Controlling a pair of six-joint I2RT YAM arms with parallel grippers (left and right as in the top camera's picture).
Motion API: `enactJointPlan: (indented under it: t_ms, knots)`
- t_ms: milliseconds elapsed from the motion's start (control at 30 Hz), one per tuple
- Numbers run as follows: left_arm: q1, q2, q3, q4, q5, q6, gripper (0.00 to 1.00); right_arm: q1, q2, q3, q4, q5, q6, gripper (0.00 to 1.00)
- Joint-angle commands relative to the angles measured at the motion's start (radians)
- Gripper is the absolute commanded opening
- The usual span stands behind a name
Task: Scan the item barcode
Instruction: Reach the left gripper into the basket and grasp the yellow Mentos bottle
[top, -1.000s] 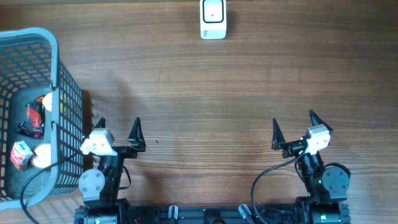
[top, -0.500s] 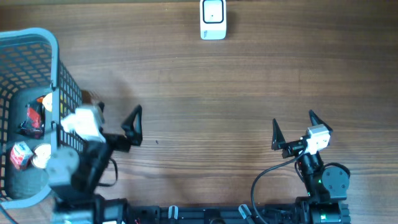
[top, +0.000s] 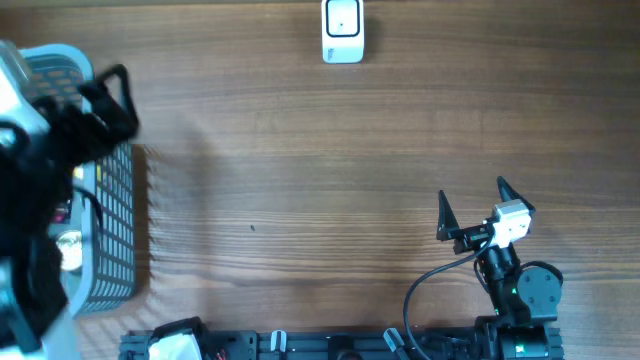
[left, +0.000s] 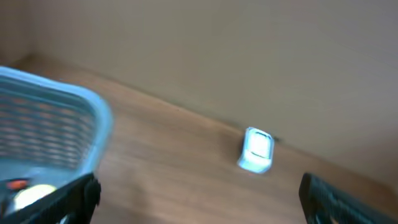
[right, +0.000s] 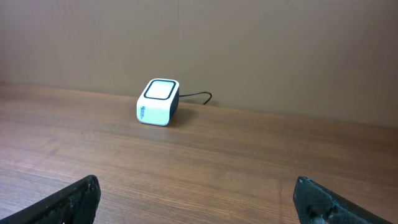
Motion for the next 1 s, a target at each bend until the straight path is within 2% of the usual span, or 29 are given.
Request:
enactJointPlan:
  t_ms: [0,133,200,267,400,633,867,967]
  knots:
    - [0.119,0.097,0.043,-0.034,-0.165,-0.132,1.0,0.0,-0.004,-0.002,0.003,0.013,0.014,1.0]
    - [0.359,0.245,0.043,-0.131,-0.195,-0.301,1.0,0.0,-0.004,-0.002,0.003,0.013,0.014,1.0]
    - [0.457,0.324,0.043,-0.166,-0.127,-0.325,1.0,0.0,-0.004,-0.002,0.003,0.013,0.014,1.0]
    - [0.497,0.397,0.043,-0.187,-0.108,-0.328,1.0,0.0,-0.004,-0.002,0.003,0.013,0.014,1.0]
    - [0.497,0.538,0.031,-0.185,-0.034,-0.329,1.0,0.0,-0.004,-0.002,0.003,0.013,0.014,1.0]
    - [0.434,0.669,-0.094,-0.019,-0.065,-0.329,0.99,0.0,-0.004,-0.002,0.003,0.013,0.014,1.0]
    - [0.302,0.756,-0.185,0.066,-0.224,-0.331,0.99,0.0,-0.004,-0.002,0.003,0.013,0.014,1.0]
    - [0.29,0.774,-0.228,0.098,-0.264,-0.351,0.99,0.0,-0.004,-0.002,0.003,0.013,0.014,1.0]
